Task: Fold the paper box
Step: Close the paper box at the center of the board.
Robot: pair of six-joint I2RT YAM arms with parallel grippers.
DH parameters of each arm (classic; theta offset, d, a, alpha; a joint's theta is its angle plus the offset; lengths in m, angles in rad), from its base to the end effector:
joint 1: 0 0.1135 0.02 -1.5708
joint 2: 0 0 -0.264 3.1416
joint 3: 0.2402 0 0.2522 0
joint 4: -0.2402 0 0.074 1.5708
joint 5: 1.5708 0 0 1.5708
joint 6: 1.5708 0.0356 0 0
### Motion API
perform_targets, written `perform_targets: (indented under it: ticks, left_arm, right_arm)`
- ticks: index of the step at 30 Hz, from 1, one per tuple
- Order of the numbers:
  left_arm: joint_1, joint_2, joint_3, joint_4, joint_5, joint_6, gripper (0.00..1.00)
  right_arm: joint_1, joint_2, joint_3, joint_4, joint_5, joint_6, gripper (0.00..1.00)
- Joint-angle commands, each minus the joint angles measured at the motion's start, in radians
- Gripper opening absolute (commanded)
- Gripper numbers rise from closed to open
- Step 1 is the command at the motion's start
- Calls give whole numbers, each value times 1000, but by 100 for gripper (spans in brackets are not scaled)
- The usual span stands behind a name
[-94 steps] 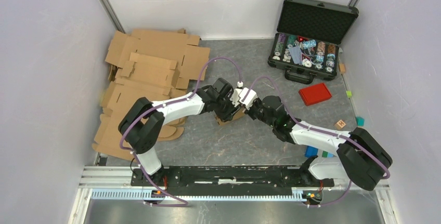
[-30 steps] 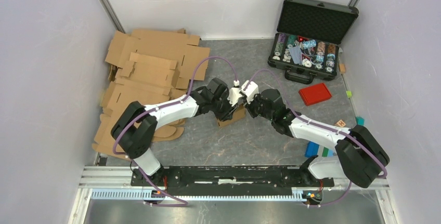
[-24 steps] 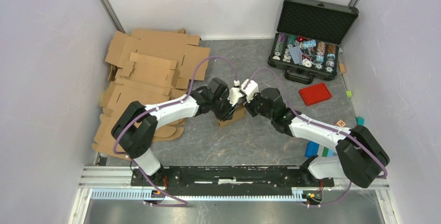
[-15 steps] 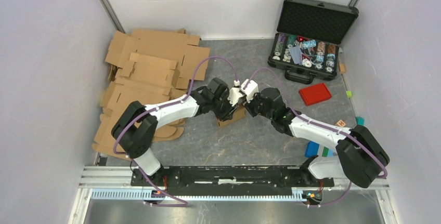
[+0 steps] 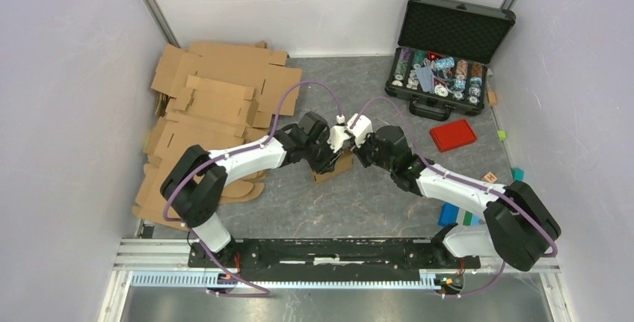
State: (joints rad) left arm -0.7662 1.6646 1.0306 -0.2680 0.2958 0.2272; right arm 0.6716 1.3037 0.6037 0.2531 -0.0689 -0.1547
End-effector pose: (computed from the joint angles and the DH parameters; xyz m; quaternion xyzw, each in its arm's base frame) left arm 0.2411 -0.2464 0.1948 0.4877 0.7983 -0.2206 0.2758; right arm 0.2138 0.1731 0.2089 -0.3564 0.7672 0.1643 0.5074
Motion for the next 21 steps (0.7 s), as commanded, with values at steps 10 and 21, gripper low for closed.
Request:
perform_targets:
  ticks: [10, 21]
  left_arm:
    - [-13, 22, 32, -31, 16, 15, 25]
    - [-18, 23, 33, -31, 13, 17, 25]
  right_arm:
    - [-18, -7, 21, 28, -72, 62, 0]
    - [-21, 45, 94, -59, -80, 153, 1]
